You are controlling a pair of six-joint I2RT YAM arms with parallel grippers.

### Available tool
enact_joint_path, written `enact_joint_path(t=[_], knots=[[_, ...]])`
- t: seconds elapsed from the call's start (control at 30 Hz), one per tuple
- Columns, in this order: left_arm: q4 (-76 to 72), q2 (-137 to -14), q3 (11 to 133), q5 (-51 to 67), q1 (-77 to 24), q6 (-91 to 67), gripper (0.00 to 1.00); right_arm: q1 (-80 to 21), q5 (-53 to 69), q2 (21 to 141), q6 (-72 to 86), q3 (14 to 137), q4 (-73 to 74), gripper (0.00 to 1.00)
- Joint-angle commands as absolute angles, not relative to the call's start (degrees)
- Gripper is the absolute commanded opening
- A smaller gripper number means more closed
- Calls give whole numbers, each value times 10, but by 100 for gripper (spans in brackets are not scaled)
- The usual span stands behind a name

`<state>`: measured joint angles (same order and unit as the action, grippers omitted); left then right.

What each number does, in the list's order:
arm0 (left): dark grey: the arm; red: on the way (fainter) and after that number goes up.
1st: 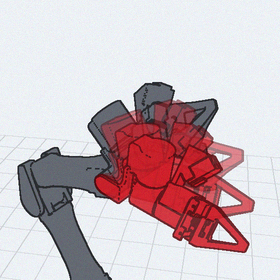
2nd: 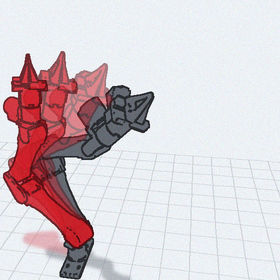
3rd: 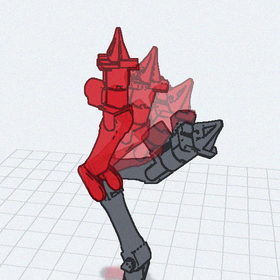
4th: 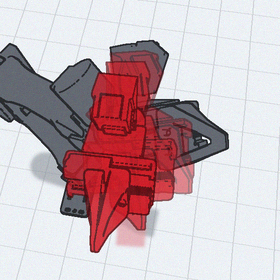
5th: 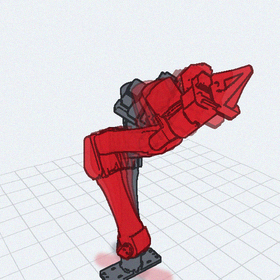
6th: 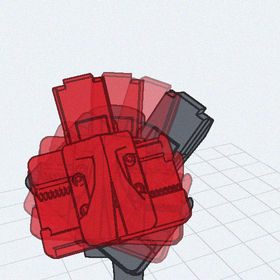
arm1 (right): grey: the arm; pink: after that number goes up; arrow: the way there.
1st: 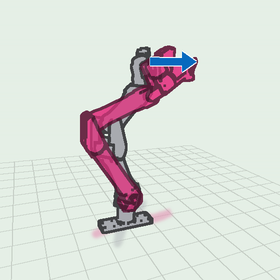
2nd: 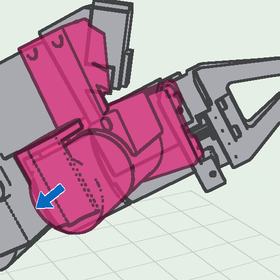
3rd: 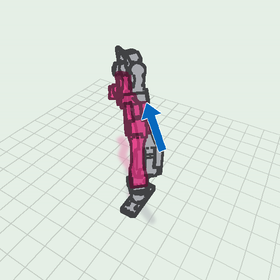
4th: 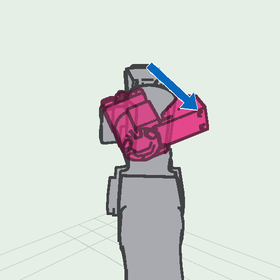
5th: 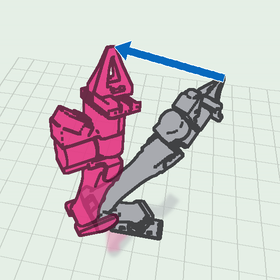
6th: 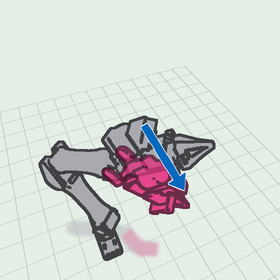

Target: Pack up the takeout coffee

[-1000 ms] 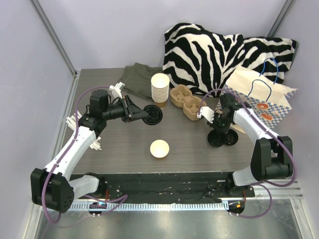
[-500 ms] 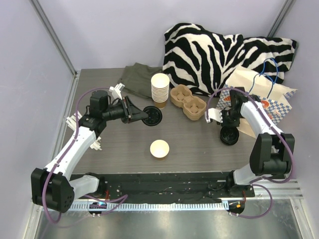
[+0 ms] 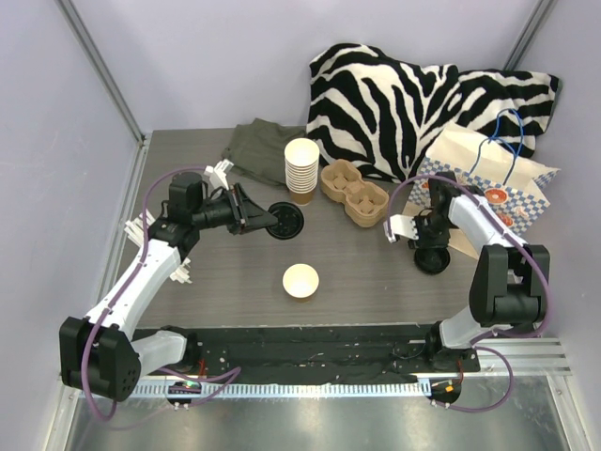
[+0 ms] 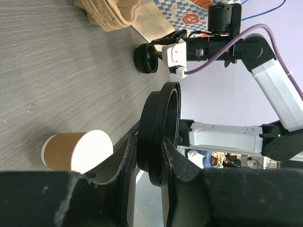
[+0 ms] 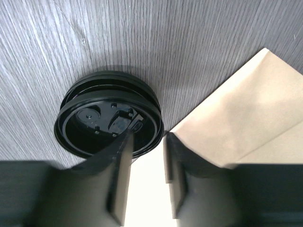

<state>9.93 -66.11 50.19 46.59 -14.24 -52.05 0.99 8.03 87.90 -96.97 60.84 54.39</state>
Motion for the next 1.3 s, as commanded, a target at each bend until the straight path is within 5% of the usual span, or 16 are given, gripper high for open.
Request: enact_joint_path(t=[0.0, 0.37, 0.63, 1.0, 1.27], knots=[[95, -650, 501, 482, -138, -516, 3, 12, 85, 847, -983, 609, 529, 49], [94, -644, 490, 515, -138, -532, 3, -60, 241, 693, -853, 695, 585, 67], [90, -656, 486, 643, -139, -560, 4, -225, 374, 518, -600, 666, 390, 88], [89, -657, 474, 708, -147, -596, 3, -585, 187, 513, -648, 638, 328, 84], [110, -639, 460, 690, -156, -593, 3, -687, 88, 562, -667, 635, 303, 60]])
